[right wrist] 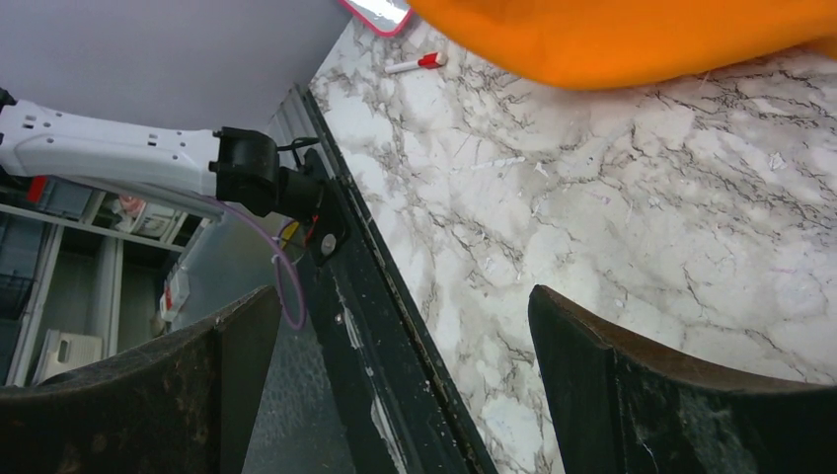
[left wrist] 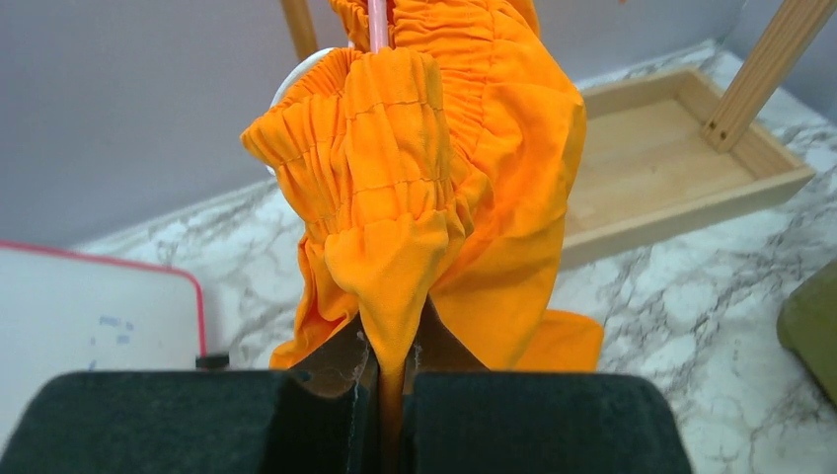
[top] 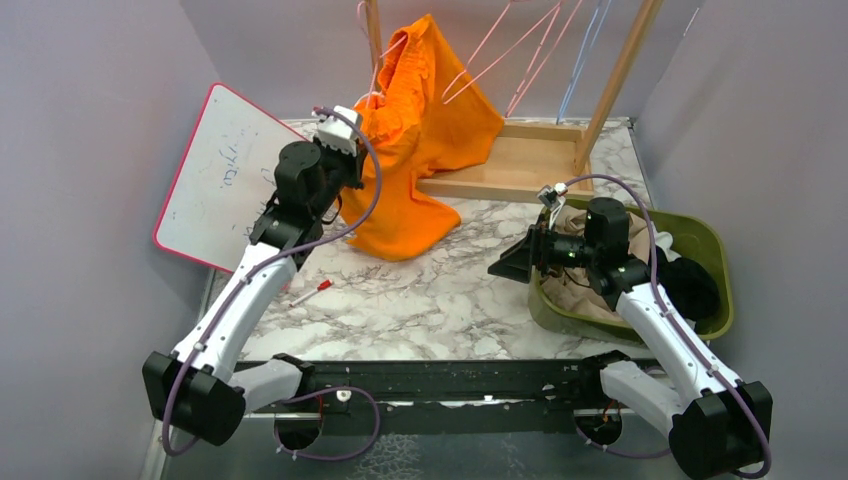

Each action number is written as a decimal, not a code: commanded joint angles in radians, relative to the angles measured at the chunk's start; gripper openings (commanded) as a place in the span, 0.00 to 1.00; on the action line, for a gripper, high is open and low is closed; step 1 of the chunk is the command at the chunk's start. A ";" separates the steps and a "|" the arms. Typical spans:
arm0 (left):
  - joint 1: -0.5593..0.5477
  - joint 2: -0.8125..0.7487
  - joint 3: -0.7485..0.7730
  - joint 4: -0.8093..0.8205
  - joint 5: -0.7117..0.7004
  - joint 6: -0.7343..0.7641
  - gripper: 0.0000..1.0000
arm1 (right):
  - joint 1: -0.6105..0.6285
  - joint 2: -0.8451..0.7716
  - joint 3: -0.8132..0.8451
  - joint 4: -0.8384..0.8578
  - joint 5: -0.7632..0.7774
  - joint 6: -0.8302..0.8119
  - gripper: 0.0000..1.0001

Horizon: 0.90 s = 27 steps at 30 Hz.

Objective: Remove the shorts from the hanger
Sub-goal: Pick up the hanger from the clothes rod.

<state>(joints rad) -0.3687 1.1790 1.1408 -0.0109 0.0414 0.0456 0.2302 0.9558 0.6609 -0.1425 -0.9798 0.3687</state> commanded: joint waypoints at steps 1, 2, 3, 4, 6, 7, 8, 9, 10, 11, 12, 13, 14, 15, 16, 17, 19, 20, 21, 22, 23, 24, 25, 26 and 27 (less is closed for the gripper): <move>-0.003 -0.120 -0.112 -0.054 -0.095 -0.058 0.00 | 0.003 0.011 -0.010 -0.022 0.057 0.005 0.97; -0.003 -0.144 -0.148 -0.072 -0.067 -0.062 0.00 | 0.003 0.012 -0.007 -0.027 0.064 0.005 0.97; -0.003 -0.174 -0.185 -0.083 -0.045 -0.071 0.00 | 0.002 0.011 -0.004 -0.032 0.071 0.003 0.97; -0.003 -0.199 -0.218 -0.091 -0.032 -0.091 0.00 | 0.003 0.011 -0.003 -0.034 0.078 0.002 0.97; -0.003 -0.256 -0.276 -0.114 0.026 -0.117 0.00 | 0.003 0.010 0.001 -0.035 0.097 0.002 0.97; -0.003 -0.284 -0.304 -0.127 0.059 -0.123 0.00 | 0.003 0.011 0.006 -0.042 0.108 0.002 0.97; -0.003 -0.314 -0.331 -0.143 0.080 -0.139 0.00 | 0.004 0.010 0.010 -0.049 0.118 -0.001 0.97; -0.003 -0.340 -0.354 -0.155 0.094 -0.150 0.00 | 0.003 0.008 0.011 -0.052 0.125 -0.003 0.97; -0.003 -0.369 -0.375 -0.171 0.108 -0.155 0.00 | 0.004 0.007 0.011 -0.049 0.128 -0.002 0.97; -0.003 -0.397 -0.393 -0.189 0.135 -0.156 0.00 | 0.003 0.006 0.009 -0.044 0.132 0.000 0.97; -0.003 -0.425 -0.407 -0.209 0.156 -0.159 0.00 | 0.003 0.004 0.008 -0.042 0.136 0.004 0.97; -0.004 -0.455 -0.426 -0.223 0.181 -0.163 0.00 | 0.003 0.002 0.010 -0.042 0.141 0.005 0.97; -0.003 -0.482 -0.442 -0.232 0.209 -0.165 0.00 | 0.003 0.000 0.008 -0.040 0.143 0.004 0.97; -0.003 -0.511 -0.459 -0.240 0.236 -0.168 0.00 | 0.003 -0.003 0.006 -0.032 0.142 0.004 0.97; -0.003 -0.538 -0.475 -0.246 0.264 -0.173 0.00 | 0.003 -0.007 0.001 -0.023 0.140 0.007 0.97; -0.003 -0.563 -0.489 -0.253 0.298 -0.176 0.00 | 0.003 -0.010 -0.002 -0.012 0.136 0.012 0.97; -0.003 -0.609 -0.510 -0.275 0.373 -0.183 0.00 | 0.003 -0.017 -0.009 0.010 0.127 0.027 0.97; -0.003 -0.629 -0.518 -0.286 0.405 -0.181 0.00 | 0.003 -0.019 -0.010 0.018 0.121 0.032 0.97; -0.007 -0.655 -0.530 -0.279 0.424 -0.183 0.00 | 0.003 -0.023 -0.010 0.027 0.114 0.038 0.97; -0.009 -0.683 -0.544 -0.261 0.431 -0.199 0.00 | 0.003 -0.027 -0.009 0.037 0.108 0.044 0.97; -0.010 -0.706 -0.552 -0.252 0.439 -0.205 0.00 | 0.003 -0.032 -0.008 0.047 0.103 0.048 0.97; -0.009 -0.720 -0.552 -0.252 0.450 -0.200 0.00 | 0.002 -0.036 -0.008 0.059 0.098 0.052 0.97; -0.010 -0.727 -0.551 -0.253 0.456 -0.197 0.00 | 0.003 -0.040 -0.006 0.070 0.095 0.055 0.97; -0.010 -0.727 -0.548 -0.251 0.467 -0.192 0.00 | 0.003 -0.043 -0.006 0.081 0.091 0.057 0.96; -0.010 -0.721 -0.544 -0.249 0.484 -0.188 0.00 | 0.003 -0.047 -0.004 0.089 0.088 0.059 0.95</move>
<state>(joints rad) -0.3740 0.4850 0.5800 -0.3237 0.4034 -0.1371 0.2337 0.9360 0.6624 -0.1184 -0.8837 0.4042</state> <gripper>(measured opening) 0.050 0.964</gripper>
